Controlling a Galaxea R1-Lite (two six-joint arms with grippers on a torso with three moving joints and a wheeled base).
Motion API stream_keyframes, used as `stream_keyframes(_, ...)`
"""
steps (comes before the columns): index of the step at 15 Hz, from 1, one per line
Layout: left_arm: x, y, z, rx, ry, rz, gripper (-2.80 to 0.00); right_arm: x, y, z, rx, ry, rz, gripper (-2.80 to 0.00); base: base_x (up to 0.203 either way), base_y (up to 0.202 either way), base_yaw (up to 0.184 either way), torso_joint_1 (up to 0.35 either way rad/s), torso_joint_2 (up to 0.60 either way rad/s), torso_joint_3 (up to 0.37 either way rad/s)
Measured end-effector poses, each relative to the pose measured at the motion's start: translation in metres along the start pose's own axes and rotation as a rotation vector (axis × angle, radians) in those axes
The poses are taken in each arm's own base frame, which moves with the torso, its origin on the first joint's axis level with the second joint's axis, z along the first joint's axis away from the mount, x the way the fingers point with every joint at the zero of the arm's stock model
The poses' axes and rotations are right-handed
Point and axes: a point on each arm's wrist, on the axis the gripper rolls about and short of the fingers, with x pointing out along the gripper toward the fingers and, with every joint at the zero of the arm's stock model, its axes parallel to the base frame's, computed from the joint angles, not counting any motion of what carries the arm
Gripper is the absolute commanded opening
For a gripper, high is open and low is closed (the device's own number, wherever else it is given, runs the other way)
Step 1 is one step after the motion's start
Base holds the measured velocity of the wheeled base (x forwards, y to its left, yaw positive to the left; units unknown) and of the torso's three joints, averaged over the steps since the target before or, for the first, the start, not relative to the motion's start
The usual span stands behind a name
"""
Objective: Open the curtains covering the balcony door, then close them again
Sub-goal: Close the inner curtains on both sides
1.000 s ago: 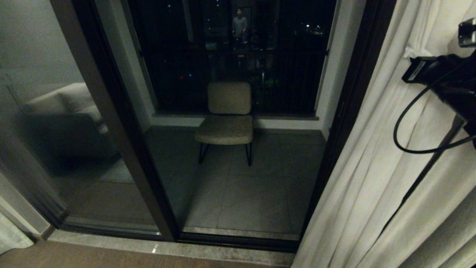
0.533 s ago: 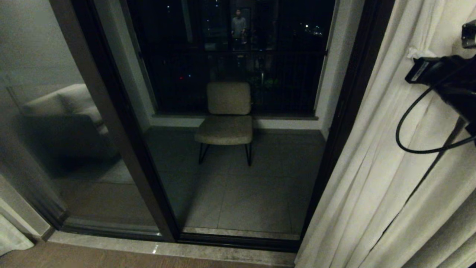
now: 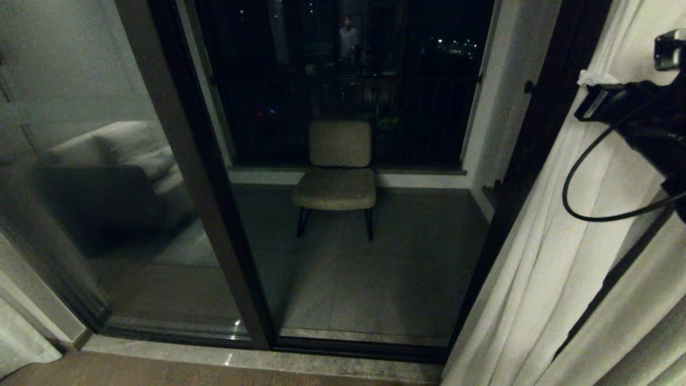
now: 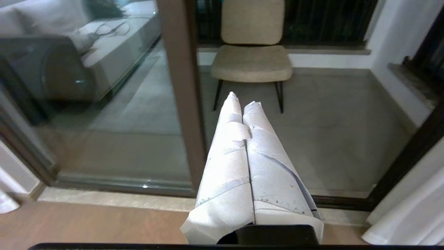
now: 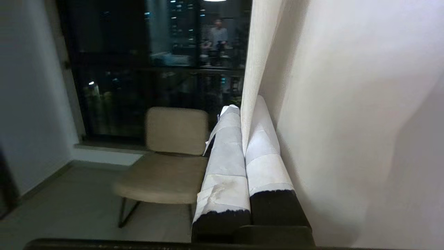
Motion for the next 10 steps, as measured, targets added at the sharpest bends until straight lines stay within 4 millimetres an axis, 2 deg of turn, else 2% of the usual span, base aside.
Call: stream_keyframes(10,0.0000,0.0000,0.0000,0.000,0.000,0.001,-2.80,0.0000,0.0002,0.0014,0.000,-0.002,0.000,-2.80,0.000,0.189,-0.002,0.003,0.00,0.003)
